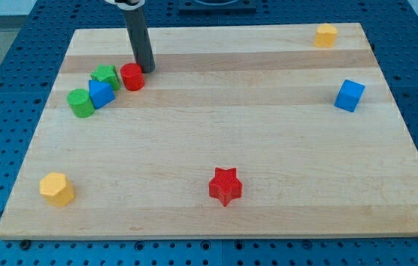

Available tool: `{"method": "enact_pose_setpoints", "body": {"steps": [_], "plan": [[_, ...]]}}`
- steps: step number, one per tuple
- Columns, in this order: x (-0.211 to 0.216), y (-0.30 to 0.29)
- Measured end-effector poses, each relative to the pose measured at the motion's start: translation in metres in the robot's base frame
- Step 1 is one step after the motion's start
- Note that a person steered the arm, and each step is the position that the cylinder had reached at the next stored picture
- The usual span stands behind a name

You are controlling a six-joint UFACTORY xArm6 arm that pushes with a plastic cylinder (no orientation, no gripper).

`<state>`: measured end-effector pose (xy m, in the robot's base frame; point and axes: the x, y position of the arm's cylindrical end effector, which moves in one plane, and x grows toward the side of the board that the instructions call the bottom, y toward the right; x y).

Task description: Push the yellow heart top right to the red circle

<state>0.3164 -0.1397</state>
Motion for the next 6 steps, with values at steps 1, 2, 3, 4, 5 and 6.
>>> {"method": "enact_pose_setpoints", "body": {"steps": [1,2,3,4,5,6], "plan": [[0.003,-0.003],[-0.022,0.015],[-0.048,0.056],[-0.073,0.100],[-0.101,0.153],[-0.119,0.215]]}}
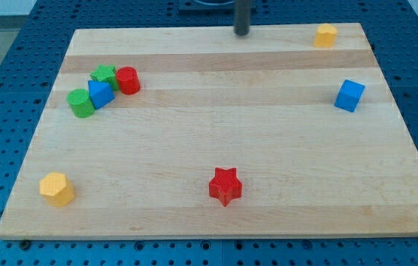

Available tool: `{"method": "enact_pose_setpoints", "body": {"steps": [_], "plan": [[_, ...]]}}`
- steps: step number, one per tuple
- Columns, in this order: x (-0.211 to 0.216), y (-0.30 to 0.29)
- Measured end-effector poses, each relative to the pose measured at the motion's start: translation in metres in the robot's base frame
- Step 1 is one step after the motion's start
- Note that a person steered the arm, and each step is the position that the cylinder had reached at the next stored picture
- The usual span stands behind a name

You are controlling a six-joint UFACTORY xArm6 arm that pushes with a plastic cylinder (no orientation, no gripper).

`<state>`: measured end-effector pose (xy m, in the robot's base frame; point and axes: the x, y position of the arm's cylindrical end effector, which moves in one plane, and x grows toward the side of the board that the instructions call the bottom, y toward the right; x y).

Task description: Push the yellow heart top right to the red circle

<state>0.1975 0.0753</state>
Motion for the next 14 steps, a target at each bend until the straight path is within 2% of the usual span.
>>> {"method": "enact_pose_setpoints", "body": {"steps": [2,3,4,8,12,14], "plan": [[-0.005,0.120],[0.002,0.152],[0.015,0.157],[0.084,0.132],[0.093,0.028],[0.114,-0.029]]}}
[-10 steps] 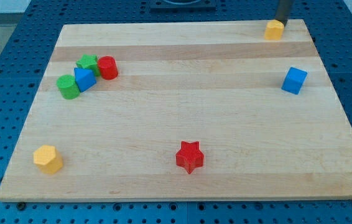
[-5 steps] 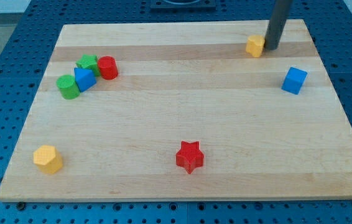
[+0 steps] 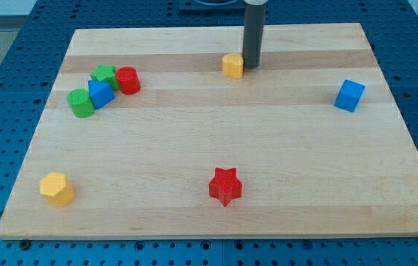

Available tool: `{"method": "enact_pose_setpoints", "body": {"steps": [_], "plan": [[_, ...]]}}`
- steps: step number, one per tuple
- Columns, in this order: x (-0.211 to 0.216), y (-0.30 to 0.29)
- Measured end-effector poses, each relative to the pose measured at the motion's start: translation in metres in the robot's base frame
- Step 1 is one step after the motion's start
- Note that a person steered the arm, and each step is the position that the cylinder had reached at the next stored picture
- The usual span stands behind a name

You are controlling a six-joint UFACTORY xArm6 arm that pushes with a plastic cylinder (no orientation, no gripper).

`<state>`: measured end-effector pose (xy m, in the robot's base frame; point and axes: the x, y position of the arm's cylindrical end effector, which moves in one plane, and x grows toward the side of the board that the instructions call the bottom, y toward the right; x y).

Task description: Push the yellow heart top right to the red circle

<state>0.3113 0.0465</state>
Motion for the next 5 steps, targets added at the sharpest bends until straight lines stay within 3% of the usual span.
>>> {"method": "enact_pose_setpoints", "body": {"steps": [3,5], "plan": [[0.038,-0.076],[0.041,-0.099]]}}
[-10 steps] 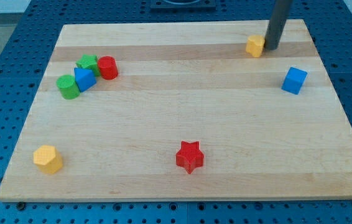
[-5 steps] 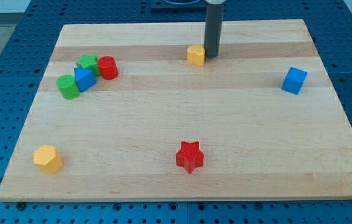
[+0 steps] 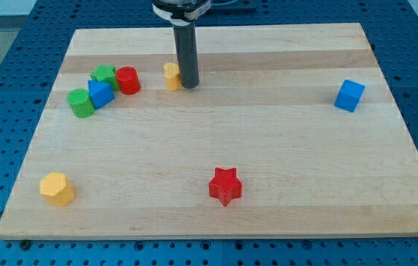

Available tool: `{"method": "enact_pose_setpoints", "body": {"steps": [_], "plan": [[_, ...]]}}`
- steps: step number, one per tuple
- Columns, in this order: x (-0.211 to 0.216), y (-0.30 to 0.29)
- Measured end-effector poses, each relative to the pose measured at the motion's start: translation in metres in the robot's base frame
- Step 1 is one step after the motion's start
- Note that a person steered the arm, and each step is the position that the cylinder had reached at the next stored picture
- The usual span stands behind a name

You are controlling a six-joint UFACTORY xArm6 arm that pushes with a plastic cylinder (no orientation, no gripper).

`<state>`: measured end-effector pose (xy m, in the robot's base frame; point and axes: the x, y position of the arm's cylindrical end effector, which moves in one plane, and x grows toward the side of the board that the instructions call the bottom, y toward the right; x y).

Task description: Push the yellow heart top right to the red circle

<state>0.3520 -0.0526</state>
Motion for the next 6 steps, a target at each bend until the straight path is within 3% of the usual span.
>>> {"method": "enact_pose_setpoints", "body": {"steps": [2,5,6], "plan": [[-0.003,-0.005],[-0.006,-0.059],[-0.005,-0.046]]}}
